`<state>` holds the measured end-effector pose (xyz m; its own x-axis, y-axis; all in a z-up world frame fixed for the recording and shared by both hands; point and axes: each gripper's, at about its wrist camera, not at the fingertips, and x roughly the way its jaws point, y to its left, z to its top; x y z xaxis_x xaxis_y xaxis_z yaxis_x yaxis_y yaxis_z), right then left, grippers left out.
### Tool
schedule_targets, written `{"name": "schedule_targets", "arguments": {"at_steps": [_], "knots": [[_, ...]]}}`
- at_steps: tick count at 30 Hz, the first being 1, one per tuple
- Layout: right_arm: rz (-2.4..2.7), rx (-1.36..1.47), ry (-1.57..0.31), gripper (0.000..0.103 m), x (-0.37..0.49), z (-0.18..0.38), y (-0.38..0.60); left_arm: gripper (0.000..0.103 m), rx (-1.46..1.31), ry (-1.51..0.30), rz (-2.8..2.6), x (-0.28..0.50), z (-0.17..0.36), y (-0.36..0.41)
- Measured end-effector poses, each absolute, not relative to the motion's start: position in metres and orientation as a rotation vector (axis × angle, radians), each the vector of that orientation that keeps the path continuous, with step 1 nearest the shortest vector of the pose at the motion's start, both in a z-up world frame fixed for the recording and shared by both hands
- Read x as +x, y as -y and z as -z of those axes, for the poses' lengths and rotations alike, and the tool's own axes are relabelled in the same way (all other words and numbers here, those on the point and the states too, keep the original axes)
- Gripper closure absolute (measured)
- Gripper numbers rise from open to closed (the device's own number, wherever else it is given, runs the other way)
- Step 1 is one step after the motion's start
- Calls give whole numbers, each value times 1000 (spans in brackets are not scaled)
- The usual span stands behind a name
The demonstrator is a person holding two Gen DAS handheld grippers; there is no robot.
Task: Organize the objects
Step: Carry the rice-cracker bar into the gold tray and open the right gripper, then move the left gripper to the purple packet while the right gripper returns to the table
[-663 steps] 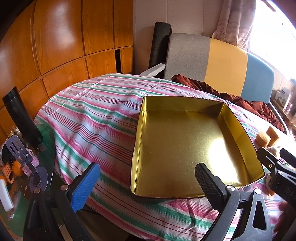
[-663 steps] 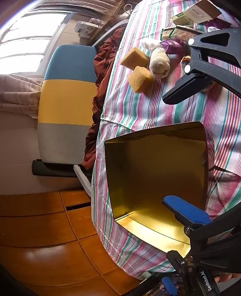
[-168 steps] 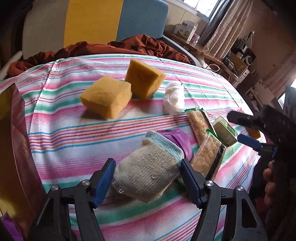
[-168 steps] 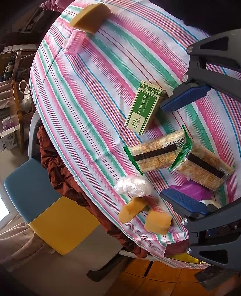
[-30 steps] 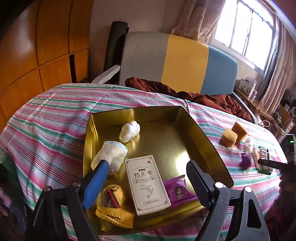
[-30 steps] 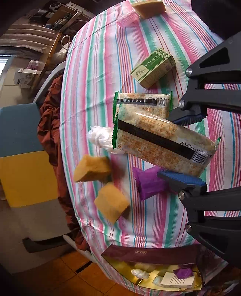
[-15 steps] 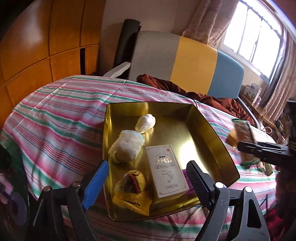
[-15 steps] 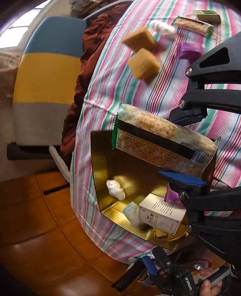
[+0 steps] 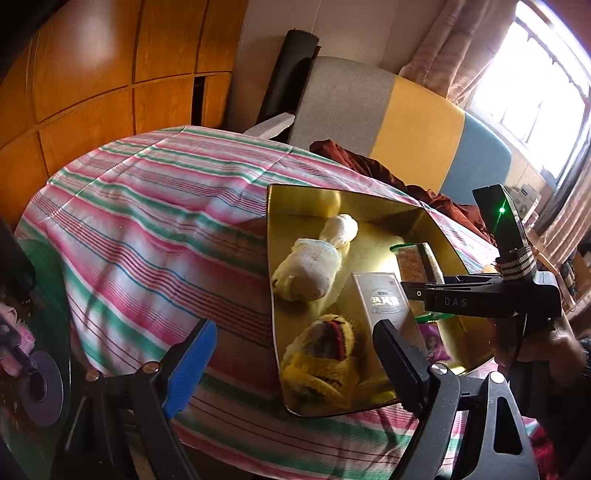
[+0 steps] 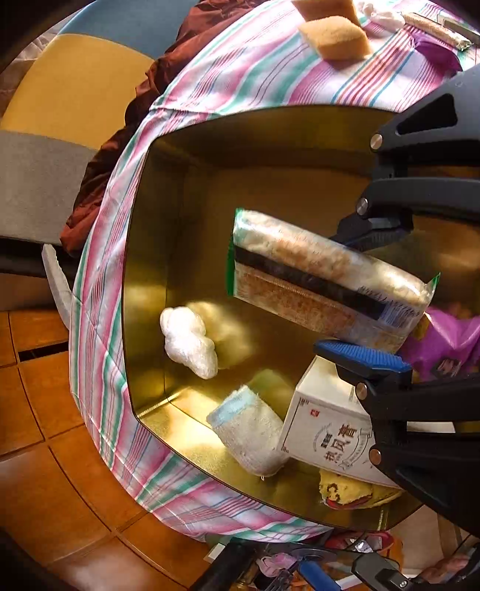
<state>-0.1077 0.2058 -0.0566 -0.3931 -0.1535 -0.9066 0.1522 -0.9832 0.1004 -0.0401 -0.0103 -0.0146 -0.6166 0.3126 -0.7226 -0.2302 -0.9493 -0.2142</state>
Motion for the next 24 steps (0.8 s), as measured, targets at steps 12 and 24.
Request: {"name": "schedule_targets", "arguments": {"at_steps": [12, 24], "knots": [[2555, 1492, 87, 46, -81, 29, -221, 16, -1193, 110, -2560, -39, 17, 0], [2724, 1407, 148, 19, -33, -4, -277, 2, -1160, 6, -2501, -37, 5, -39]]}}
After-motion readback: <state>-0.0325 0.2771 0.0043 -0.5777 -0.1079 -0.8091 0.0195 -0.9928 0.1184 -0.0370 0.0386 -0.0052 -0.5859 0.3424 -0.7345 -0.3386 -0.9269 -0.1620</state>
